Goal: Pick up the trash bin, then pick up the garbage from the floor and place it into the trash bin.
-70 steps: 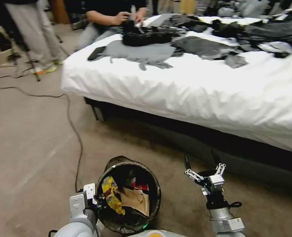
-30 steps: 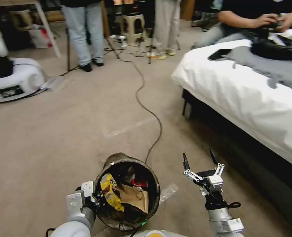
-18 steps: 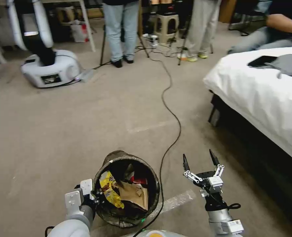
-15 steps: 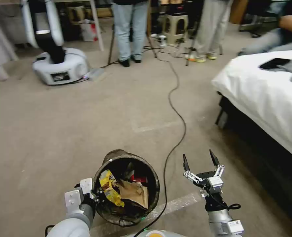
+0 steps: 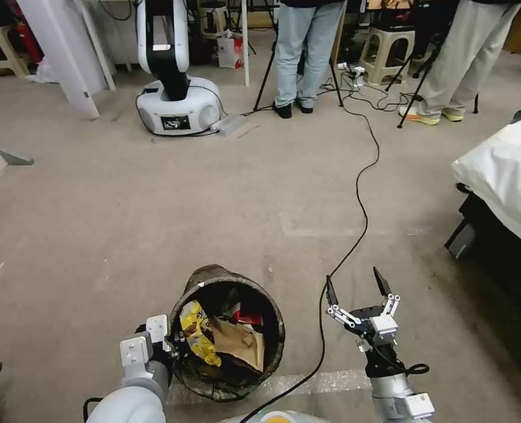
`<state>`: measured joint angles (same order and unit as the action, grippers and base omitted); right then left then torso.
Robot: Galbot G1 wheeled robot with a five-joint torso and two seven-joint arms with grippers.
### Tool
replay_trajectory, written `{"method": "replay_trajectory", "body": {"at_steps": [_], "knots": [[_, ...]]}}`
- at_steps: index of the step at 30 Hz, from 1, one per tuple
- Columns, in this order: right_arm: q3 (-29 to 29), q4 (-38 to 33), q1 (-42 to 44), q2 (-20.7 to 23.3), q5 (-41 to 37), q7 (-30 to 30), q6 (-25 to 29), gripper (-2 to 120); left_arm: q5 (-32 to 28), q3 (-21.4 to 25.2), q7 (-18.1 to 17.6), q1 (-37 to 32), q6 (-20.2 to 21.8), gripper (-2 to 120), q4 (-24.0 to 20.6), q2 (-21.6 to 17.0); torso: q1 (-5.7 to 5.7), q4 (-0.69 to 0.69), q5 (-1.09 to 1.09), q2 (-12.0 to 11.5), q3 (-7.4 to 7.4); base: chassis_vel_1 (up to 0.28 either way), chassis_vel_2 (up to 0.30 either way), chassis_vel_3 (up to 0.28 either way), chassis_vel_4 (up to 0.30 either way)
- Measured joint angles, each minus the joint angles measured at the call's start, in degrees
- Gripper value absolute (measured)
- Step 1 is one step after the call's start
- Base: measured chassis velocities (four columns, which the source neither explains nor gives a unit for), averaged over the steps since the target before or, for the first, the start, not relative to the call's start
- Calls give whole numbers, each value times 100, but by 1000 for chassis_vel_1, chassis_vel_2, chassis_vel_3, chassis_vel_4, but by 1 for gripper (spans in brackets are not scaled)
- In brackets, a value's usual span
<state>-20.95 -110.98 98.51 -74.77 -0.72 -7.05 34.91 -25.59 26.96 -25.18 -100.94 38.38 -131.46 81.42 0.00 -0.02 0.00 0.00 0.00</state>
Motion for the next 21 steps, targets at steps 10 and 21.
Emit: {"method": "replay_trajectory", "body": {"at_steps": [10, 21], "knots": [[-15, 14, 16, 0, 2, 2, 28, 100, -547, 77, -184, 195, 236, 0, -119, -54, 0, 2, 0, 0, 0, 0, 0, 0, 0], [112, 84, -10, 18, 38, 39, 87, 100, -2084, 288, -911, 365, 367, 0, -156, -118, 0, 3, 0, 0, 0, 0, 0, 0, 0]]}}
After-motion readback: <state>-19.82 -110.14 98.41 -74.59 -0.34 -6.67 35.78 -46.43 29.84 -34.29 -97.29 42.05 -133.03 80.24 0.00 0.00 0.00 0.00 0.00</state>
